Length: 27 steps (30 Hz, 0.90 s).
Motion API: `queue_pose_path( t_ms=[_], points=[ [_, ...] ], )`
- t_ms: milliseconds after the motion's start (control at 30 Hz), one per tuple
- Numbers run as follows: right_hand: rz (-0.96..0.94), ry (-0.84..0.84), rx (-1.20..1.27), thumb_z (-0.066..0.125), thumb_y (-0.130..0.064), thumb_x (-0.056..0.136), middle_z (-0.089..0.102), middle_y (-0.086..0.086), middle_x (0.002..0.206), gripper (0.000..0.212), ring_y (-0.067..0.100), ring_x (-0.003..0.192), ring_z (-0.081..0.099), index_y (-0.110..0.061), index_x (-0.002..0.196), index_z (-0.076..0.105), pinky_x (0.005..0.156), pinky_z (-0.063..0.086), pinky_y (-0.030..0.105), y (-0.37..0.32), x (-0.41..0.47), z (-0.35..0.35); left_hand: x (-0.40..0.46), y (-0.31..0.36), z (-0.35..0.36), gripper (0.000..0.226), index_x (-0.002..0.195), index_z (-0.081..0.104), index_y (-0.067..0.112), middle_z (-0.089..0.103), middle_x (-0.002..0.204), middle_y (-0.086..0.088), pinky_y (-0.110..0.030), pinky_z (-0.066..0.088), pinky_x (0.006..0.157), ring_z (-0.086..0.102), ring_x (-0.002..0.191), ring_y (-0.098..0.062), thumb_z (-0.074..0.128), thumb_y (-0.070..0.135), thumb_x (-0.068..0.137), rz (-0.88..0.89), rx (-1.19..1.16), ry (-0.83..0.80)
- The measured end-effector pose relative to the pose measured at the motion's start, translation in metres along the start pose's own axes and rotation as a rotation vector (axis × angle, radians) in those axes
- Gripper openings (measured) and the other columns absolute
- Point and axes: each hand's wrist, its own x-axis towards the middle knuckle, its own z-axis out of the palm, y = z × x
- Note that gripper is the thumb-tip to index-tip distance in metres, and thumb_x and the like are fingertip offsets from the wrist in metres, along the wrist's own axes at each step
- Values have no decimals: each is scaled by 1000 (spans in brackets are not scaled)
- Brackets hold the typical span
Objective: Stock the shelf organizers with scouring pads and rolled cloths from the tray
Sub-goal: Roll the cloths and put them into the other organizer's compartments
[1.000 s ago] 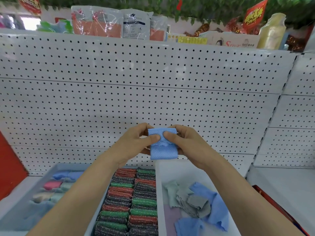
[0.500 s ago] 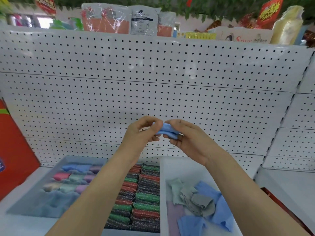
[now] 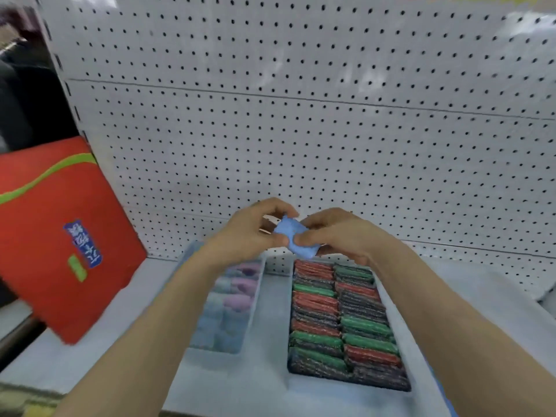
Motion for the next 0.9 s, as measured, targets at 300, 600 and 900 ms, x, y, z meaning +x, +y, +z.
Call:
queue_pose_path(
  t_ms=[300,600,900],
  points=[
    [156,119,242,76,-8,82,61,7,88,33,16,78,54,9,107,63,65,43,27,46,86,207,-86,-209,-106,54,131,59,12,64,124,-13,-34,50,87,61,104,-26,75,33,84,-765,-65,334],
    [62,164,149,75,-2,80,69,8,93,25,16,80,61,-9,103,67,76,53,32,61,107,299,-98,-253,-112,17,101,67,12,76,80,-6,-25,59,58,72,66,-16,56,1,95,-817,-738,168],
    [-133,75,-862,59,-18,90,70,8,105,27,31,96,66,-24,115,66,80,50,36,43,116,311,-100,-261,-112,28,121,66,15,71,110,-15,-41,57,86,68,92,-29,57,6,96,-808,-790,181]
  ],
)
